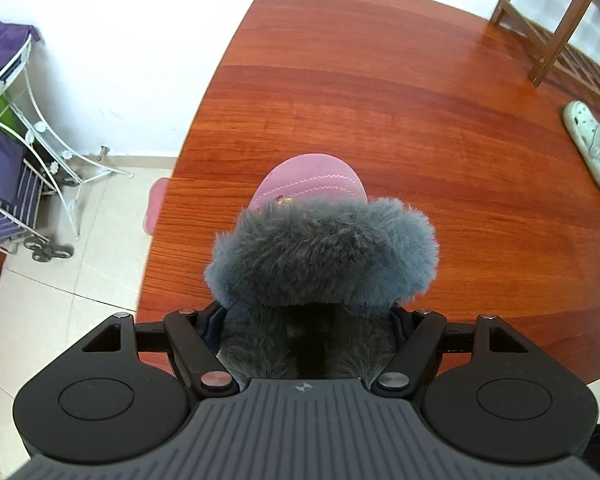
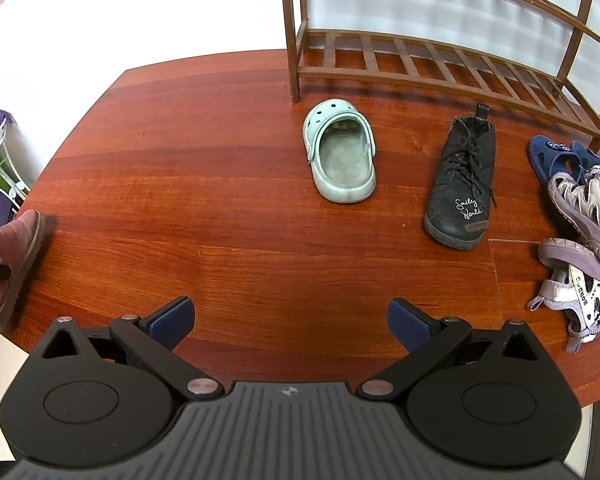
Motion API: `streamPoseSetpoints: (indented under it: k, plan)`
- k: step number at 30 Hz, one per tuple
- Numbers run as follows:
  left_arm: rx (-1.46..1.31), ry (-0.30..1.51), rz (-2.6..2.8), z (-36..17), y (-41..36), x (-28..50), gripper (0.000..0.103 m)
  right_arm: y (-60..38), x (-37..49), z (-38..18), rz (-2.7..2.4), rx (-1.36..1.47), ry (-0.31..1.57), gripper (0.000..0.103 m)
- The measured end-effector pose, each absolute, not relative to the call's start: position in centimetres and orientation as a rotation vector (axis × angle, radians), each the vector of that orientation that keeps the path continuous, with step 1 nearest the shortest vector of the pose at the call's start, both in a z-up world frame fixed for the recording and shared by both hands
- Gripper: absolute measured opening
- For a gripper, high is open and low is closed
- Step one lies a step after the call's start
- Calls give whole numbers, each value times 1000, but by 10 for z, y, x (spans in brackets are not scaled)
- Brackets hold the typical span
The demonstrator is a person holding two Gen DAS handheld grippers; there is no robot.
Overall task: Organize scattered shoes
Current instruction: 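Lower the pink boot onto the table edge and open the left tool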
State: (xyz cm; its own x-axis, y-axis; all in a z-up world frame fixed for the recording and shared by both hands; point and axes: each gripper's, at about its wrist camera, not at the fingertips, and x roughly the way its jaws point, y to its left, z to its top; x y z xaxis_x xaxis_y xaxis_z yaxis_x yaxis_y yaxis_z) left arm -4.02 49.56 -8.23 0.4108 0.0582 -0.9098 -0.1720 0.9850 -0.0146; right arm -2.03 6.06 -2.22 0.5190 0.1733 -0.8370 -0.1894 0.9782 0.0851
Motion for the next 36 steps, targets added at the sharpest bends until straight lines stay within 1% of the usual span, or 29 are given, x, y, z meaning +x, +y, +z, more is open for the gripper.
streamPoseSetpoints:
  k: [3,12,14,16,17,22,27,30,36]
  plan:
    - [-115,1143,160,-86,505,-40,74,88,-27,-22,210,-19,1000,103]
    - [-138,1149,172,-92,512,-38,76,90,-28,-23,196,-14,1004,103]
    - [-128,1143,171,-91,511,-38,79,90,-27,-23,196,-13,1005,103]
    - [-108,1136,172,-89,509,-38,84,91,-27,-23,198,-15,1005,103]
    - [-102,1134,171,-87,509,-38,85,91,-27,-23,199,-16,1004,103]
    - [-100,1115,184,-78,507,-38,85,87,-21,-20,192,-17,997,103]
    - [-155,1026,244,-63,505,-46,85,83,-16,-18,185,-18,990,103]
    - [-177,986,252,-52,503,-47,91,81,-13,-16,180,-19,985,103]
    - [-204,945,262,-31,492,-46,91,76,-6,-13,172,-21,977,103]
